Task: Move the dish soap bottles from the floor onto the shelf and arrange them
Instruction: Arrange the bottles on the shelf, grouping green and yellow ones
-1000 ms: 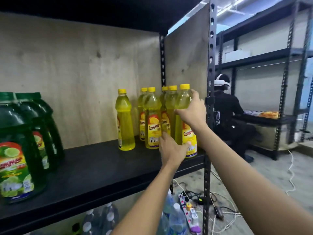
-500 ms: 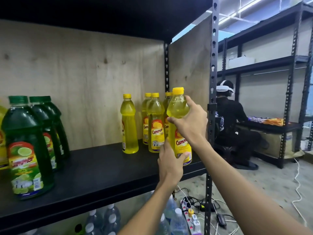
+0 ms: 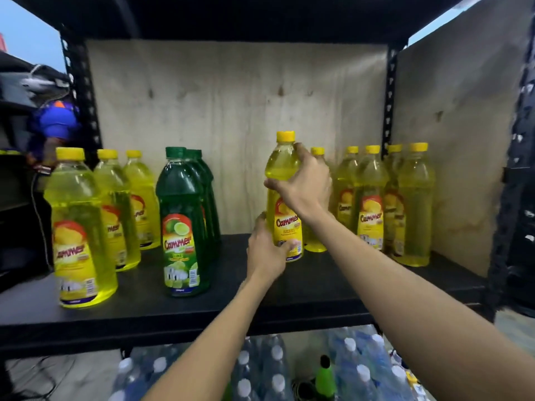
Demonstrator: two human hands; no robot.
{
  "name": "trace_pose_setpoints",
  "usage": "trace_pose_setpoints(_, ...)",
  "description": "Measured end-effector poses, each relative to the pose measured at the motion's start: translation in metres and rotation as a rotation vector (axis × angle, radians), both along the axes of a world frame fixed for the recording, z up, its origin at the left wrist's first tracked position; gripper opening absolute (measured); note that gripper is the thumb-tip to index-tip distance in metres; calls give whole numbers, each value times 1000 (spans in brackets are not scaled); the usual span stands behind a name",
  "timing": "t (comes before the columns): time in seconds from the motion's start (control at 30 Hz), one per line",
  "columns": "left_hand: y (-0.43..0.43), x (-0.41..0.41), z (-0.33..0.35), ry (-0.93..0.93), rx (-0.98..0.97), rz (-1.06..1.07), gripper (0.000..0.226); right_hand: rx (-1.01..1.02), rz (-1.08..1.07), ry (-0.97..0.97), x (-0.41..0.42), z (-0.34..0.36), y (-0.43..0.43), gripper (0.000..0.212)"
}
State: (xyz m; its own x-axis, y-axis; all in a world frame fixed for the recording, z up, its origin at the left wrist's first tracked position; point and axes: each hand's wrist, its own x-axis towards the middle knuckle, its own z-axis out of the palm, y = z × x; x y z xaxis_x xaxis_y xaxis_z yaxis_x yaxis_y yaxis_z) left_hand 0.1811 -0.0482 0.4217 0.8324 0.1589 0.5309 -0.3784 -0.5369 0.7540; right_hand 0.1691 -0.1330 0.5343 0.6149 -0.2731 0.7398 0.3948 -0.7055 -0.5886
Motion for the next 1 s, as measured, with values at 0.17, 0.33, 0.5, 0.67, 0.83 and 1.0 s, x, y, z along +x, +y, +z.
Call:
trace_pose_setpoints(0.17,25,59,8,17,-37,-38,64,-20,-5,33,58,3,31,91)
trace_pose_setpoints(0.33,40,119,8,24,-15,-55,67,-24,2,55,107,2,45,90)
trace_pose_setpoints(0.5,48,155,3,67,-31,-115,71,-29,3,85,140,-3,54,90)
trace_pose_setpoints(0.67,57,185,-12,103,-91,-148,75,-28,-13,108,162,-13,56,90)
trace_pose_setpoints(0.83,54,188,-16,83,-126,-160,72,-75,-32,91,173,-20,57,89)
trace_pose_setpoints(1.0,55,189,-18,133,-84,-170,79,-100,-17,109,175,-23,59,92)
